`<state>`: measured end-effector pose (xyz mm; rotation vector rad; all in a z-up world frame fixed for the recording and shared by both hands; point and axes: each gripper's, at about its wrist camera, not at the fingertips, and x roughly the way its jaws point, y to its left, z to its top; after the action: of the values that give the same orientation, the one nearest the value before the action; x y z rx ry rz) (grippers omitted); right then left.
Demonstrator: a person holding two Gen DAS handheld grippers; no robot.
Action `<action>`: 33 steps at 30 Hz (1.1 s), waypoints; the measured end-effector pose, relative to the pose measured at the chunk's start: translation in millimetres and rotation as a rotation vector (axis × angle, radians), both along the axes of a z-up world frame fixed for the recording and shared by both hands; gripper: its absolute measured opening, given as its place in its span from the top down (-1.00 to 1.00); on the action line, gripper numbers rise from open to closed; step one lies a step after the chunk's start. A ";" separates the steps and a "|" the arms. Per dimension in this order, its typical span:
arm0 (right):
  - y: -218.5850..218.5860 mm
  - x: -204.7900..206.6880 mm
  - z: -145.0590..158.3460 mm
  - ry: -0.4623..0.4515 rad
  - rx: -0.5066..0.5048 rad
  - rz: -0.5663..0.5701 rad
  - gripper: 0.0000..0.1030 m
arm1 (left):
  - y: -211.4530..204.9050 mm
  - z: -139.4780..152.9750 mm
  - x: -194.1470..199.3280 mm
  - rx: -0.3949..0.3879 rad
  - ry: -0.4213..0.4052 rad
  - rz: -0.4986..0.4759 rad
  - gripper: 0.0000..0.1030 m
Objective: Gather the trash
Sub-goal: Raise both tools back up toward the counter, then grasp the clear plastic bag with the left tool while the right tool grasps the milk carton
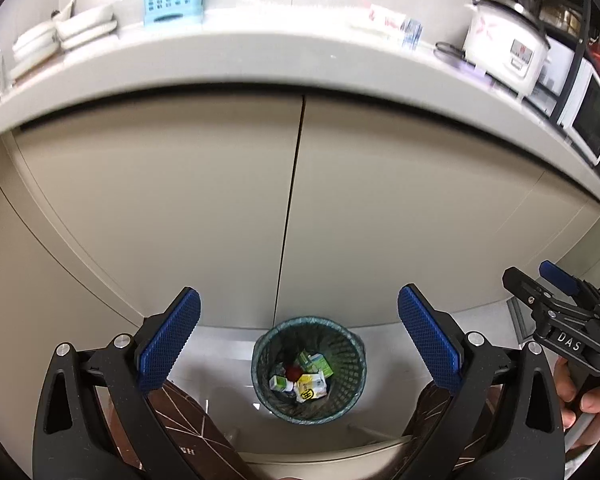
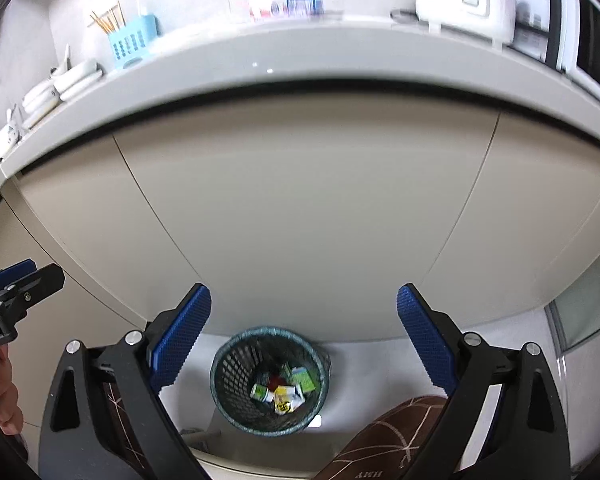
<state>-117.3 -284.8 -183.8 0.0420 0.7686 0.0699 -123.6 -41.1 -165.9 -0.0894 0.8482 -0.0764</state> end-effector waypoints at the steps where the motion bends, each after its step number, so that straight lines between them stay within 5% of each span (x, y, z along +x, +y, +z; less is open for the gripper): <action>1: 0.2 -0.7 7.2 -0.008 -0.002 0.003 -0.75 | -1.6 8.6 -1.3 0.004 -0.011 -0.001 -0.89; 18: -8.9 28.4 125.0 -0.110 0.012 -0.005 -0.85 | -22.2 126.8 30.7 0.002 -0.105 -0.014 -0.89; 33: -7.7 131.6 204.4 -0.089 0.035 -0.047 -0.85 | -52.2 152.9 138.0 0.068 -0.075 -0.007 -0.89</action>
<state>14.3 -292.5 20.6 0.0892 0.6776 0.0402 14.4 -93.3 -13.0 -0.0193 0.7754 -0.0570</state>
